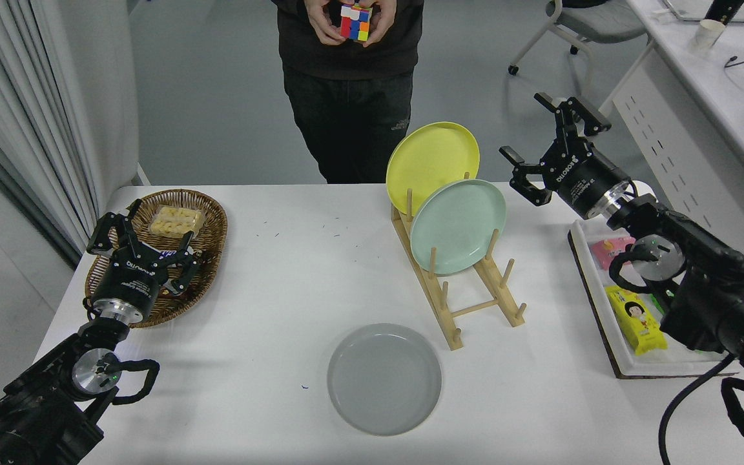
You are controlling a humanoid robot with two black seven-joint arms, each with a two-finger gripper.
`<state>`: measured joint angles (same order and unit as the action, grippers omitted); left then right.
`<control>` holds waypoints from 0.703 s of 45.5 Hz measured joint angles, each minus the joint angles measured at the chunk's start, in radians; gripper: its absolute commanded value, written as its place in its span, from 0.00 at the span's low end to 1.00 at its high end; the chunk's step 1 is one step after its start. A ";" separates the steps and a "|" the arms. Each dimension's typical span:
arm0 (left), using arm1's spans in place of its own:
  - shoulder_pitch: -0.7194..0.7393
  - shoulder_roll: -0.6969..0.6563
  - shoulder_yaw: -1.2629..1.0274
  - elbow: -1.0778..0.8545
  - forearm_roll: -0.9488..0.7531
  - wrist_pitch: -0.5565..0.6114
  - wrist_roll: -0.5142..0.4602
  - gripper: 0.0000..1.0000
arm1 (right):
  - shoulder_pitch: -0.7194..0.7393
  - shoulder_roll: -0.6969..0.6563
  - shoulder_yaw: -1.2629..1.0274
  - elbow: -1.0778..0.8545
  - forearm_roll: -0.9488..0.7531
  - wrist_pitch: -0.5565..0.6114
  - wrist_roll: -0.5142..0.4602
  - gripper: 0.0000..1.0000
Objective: Place the plate on the table
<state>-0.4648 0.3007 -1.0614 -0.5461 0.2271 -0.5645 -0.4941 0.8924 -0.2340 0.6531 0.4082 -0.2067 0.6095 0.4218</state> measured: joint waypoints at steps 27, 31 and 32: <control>0.000 0.000 0.000 0.000 0.000 0.000 0.000 0.98 | -0.262 -0.014 0.290 0.166 -0.103 0.005 -0.013 0.99; 0.000 0.000 0.000 0.000 0.000 0.000 0.000 0.98 | -0.290 0.000 0.340 0.170 -0.142 0.005 -0.014 0.99; 0.000 0.000 0.000 0.000 0.000 0.000 0.000 0.98 | -0.295 0.003 0.352 0.170 -0.149 0.005 -0.015 0.99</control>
<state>-0.4648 0.3007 -1.0614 -0.5461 0.2268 -0.5645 -0.4941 0.5970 -0.2310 1.0054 0.5786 -0.3556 0.6149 0.4073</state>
